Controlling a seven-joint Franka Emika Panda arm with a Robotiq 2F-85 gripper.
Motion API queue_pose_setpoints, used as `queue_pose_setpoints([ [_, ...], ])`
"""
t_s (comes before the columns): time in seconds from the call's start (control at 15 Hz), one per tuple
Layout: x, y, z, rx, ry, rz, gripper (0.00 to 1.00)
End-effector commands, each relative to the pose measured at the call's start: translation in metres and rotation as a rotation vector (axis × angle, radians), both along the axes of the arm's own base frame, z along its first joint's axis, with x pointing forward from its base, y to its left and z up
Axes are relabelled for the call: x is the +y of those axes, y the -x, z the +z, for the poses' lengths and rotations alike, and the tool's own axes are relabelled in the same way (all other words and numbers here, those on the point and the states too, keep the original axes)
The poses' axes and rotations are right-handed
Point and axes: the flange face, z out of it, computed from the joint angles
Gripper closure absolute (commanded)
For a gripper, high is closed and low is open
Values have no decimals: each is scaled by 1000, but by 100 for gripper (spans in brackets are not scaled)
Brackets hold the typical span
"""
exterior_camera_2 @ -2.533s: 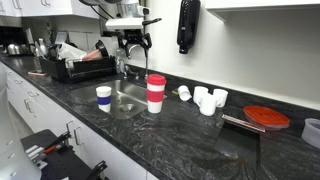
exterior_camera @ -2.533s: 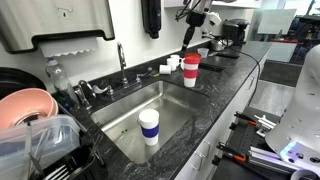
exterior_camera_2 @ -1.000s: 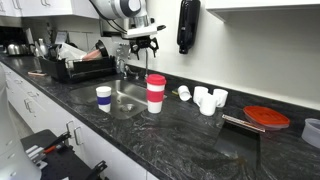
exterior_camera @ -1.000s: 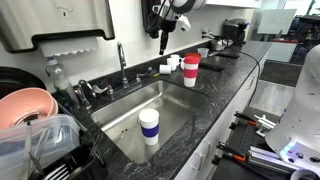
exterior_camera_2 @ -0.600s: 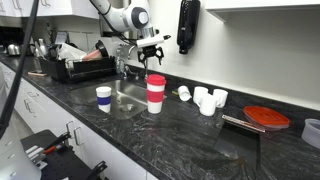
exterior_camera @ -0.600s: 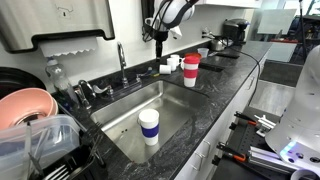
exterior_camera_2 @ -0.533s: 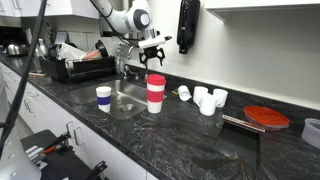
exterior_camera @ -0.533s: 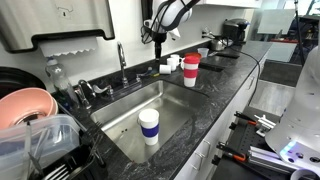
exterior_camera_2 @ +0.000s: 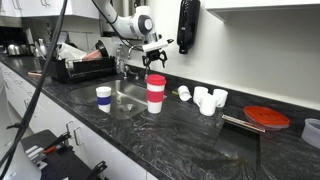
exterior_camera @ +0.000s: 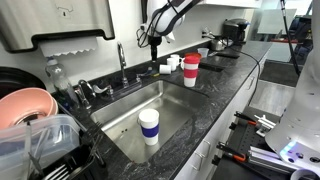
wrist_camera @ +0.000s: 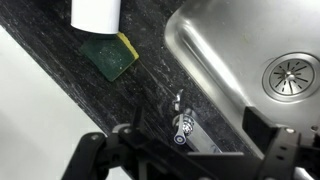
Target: Turn on the faucet with the handle on the right
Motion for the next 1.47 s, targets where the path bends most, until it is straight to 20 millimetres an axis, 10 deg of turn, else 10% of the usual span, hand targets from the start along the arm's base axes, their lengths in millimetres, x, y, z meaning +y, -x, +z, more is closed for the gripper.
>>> queue_pose_setpoints([
  [0.0, 0, 0, 1, 1, 0, 0, 0],
  [1.4, -9, -56, -53, 72, 36, 17, 0],
])
